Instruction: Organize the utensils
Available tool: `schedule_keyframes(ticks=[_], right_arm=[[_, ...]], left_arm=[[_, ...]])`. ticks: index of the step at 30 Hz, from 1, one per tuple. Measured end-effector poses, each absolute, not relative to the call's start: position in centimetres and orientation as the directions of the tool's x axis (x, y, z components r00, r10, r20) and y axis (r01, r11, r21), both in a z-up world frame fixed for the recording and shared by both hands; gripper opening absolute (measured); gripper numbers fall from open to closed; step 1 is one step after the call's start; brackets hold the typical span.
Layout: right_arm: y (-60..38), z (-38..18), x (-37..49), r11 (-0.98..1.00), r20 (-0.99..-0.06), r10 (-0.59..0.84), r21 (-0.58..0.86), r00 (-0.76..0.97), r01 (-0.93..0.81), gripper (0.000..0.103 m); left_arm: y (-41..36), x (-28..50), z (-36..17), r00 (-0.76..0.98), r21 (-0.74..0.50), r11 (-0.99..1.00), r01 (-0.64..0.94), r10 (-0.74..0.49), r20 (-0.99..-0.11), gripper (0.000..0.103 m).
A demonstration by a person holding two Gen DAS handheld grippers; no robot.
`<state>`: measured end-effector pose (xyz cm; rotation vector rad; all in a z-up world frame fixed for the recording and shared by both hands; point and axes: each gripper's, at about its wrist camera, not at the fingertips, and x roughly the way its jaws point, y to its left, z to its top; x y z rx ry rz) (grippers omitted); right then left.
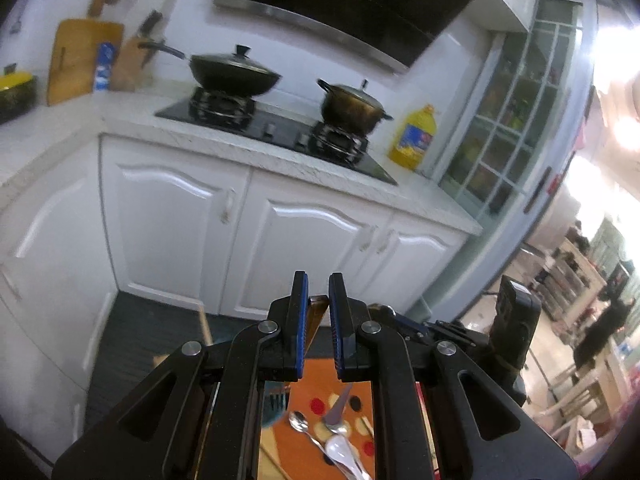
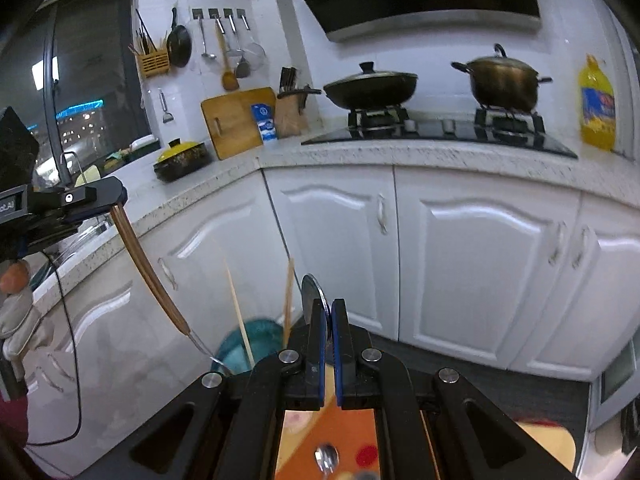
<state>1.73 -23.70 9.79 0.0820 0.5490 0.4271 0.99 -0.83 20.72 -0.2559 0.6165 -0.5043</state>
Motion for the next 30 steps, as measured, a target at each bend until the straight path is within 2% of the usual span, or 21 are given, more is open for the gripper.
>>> schedule_keyframes(ticks=[9, 17, 30], right_arm=[[-19.0, 9.3, 5.9, 0.937, -0.480, 0.335, 0.079, 0.811, -0.340, 0.003], [-16.5, 5.0, 7.2, 0.937, -0.528, 0.291, -0.011, 0.798, -0.350, 0.003], [-17.2, 0.9, 7.2, 0.899, -0.633, 0.401, 0.136, 0.662, -0.415, 0.006]], left_arm=[[1.7, 4.4, 18.2, 0.733, -0.339, 0.898, 0.280, -0.428, -0.528, 0.009], [2.2, 5.3, 13.8, 0.708, -0.336, 0.914, 0.229, -0.393, -0.586, 0.009], [0.6, 5.1, 9.3, 0.662, -0.326, 0.924, 0.198, -0.371, -0.651, 0.009]])
